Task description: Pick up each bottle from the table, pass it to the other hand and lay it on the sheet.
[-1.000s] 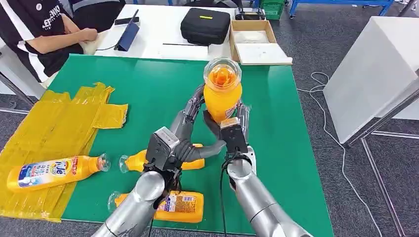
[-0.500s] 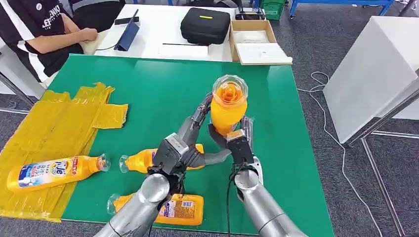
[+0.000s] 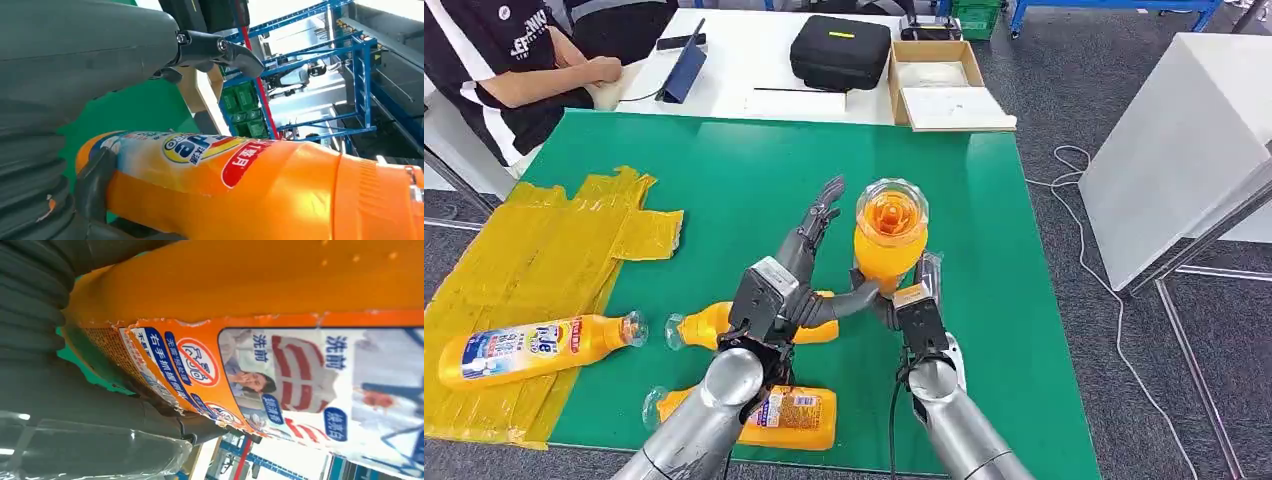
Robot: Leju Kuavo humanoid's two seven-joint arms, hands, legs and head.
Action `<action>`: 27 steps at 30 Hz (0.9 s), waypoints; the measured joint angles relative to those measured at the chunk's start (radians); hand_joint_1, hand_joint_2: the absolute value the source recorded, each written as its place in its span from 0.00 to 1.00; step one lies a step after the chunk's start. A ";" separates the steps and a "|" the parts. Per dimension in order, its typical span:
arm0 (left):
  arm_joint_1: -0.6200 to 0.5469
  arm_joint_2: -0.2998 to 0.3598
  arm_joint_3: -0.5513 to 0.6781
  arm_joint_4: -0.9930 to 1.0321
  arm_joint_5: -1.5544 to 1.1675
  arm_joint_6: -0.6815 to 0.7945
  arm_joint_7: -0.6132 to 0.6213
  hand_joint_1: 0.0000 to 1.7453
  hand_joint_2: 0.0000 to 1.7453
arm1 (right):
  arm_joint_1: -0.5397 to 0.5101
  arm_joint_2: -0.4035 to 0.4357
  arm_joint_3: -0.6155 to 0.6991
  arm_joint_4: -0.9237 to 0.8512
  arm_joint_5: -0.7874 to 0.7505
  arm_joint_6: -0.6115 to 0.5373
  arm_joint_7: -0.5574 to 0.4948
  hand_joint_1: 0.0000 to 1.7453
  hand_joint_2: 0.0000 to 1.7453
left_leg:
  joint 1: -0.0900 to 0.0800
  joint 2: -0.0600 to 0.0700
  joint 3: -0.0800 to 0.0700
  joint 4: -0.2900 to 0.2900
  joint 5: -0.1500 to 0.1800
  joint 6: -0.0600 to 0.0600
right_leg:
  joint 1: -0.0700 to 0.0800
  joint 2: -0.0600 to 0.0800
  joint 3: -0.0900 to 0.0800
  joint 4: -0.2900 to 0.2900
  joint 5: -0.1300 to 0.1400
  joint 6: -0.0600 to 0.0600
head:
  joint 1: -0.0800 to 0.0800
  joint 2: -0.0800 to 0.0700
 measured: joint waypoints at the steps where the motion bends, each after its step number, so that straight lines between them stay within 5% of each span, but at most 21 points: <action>1: 0.000 0.000 0.000 0.000 0.000 0.000 0.000 0.00 1.00 | 0.000 0.000 0.000 0.000 0.000 0.000 0.000 1.00 1.00 | 0.000 0.000 0.000 0.000 0.000 0.000 | 0.000 0.000 0.000 0.000 0.000 0.000 | 0.000 0.000; 17: 0.014 0.003 0.013 -0.008 -0.021 0.021 0.002 0.00 1.00 | -0.003 -0.001 -0.018 -0.002 -0.016 0.009 0.000 1.00 1.00 | 0.000 0.000 0.000 0.000 0.000 0.000 | 0.000 0.000 0.000 0.000 0.000 0.000 | 0.000 0.000; 27: 0.030 0.004 0.027 -0.016 -0.027 0.021 0.003 0.00 1.00 | -0.038 0.076 0.062 0.100 0.159 -0.002 0.000 1.00 1.00 | 0.001 0.000 -0.001 0.000 0.000 0.000 | 0.001 0.000 -0.001 0.000 0.000 0.000 | 0.000 0.000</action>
